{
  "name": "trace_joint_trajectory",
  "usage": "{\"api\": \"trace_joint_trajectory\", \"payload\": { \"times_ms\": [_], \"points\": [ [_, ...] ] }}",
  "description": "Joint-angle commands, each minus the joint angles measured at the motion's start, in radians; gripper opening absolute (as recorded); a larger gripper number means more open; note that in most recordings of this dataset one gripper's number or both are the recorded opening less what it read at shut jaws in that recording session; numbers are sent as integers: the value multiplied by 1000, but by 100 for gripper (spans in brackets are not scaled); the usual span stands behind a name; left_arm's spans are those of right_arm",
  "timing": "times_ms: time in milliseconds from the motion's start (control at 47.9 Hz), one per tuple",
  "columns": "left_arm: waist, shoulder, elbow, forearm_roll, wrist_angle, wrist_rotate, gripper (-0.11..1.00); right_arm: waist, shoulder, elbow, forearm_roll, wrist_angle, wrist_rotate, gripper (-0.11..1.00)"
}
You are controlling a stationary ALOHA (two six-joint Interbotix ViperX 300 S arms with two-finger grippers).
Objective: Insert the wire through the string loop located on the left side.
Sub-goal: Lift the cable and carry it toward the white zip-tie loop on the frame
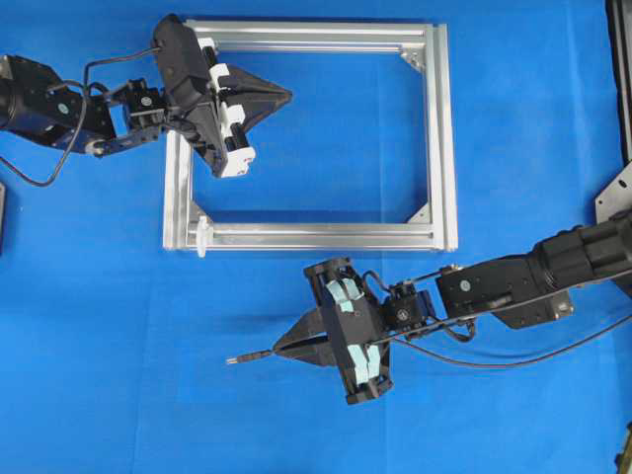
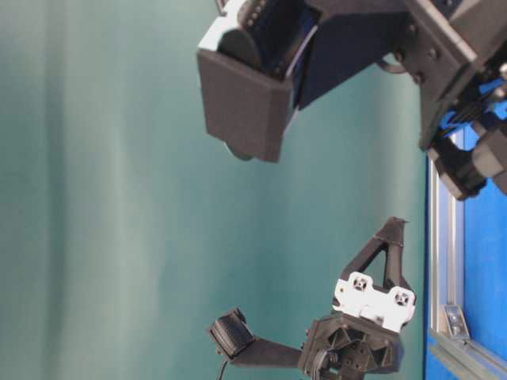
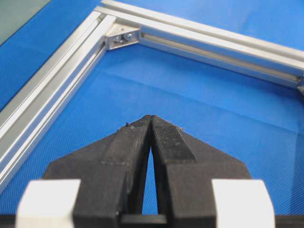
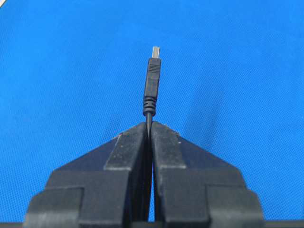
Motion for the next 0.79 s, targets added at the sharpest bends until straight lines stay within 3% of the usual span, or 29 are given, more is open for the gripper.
{"api": "trace_joint_trajectory", "payload": {
  "times_ms": [0, 772],
  "points": [
    [-2, -32, -8, 2, -5, -2, 0, 0, -37, -9, 0, -3, -2, 0],
    [-2, -32, -9, 3, -5, -2, 0, -12, -37, -6, 0, -2, -2, 0]
  ]
}}
